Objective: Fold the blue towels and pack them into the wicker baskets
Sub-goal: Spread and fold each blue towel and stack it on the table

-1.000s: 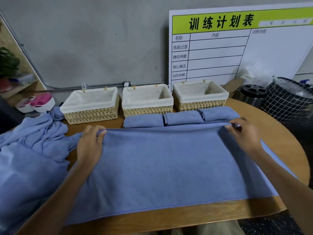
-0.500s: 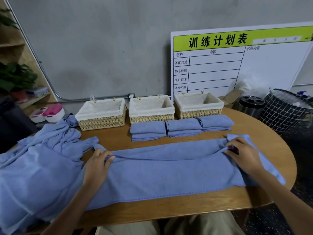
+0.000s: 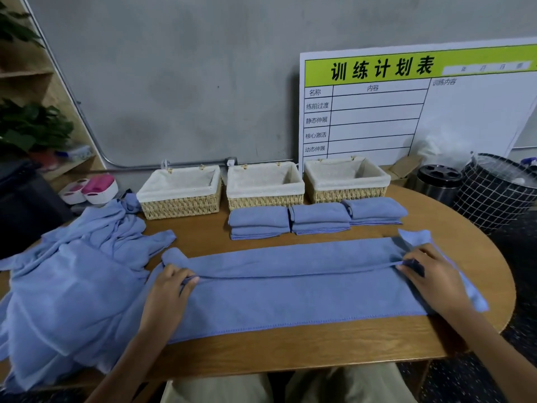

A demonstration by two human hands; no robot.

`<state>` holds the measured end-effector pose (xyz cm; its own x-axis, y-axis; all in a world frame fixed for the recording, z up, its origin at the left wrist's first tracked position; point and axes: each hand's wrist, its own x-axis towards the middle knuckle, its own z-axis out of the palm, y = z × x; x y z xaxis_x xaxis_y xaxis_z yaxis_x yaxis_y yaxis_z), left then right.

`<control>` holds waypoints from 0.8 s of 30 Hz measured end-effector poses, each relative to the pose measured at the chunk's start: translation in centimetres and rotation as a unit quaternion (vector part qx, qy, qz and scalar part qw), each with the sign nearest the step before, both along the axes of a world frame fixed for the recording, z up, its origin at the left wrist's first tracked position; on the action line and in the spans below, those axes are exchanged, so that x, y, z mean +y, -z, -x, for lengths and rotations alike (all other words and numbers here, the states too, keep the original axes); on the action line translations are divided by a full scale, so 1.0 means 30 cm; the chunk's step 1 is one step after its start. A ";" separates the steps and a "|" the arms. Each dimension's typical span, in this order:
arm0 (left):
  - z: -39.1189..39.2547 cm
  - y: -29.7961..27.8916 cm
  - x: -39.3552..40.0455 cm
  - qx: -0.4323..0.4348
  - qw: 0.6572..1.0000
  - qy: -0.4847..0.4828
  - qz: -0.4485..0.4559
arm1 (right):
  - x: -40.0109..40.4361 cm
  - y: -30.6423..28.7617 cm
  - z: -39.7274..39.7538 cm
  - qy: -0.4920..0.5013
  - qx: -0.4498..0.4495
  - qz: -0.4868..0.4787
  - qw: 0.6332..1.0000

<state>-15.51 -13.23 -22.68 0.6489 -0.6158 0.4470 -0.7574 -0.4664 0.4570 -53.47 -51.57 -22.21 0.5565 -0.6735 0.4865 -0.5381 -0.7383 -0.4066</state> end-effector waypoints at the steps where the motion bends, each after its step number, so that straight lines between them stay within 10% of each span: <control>1: -0.005 -0.003 -0.003 -0.010 1.000 0.000 -0.004 | 0.001 -0.004 -0.004 0.003 0.001 0.000 1.000; 24: 0.091 -0.001 0.102 -0.016 0.999 0.020 0.035 | 0.162 -0.025 0.087 0.061 0.013 -0.027 0.998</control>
<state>-18.23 -10.16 -22.64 0.6092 -0.6073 0.5100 -0.7895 -0.4042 0.4617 -56.07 -46.72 -21.46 0.4809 -0.7615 0.4346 -0.6337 -0.6444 -0.4280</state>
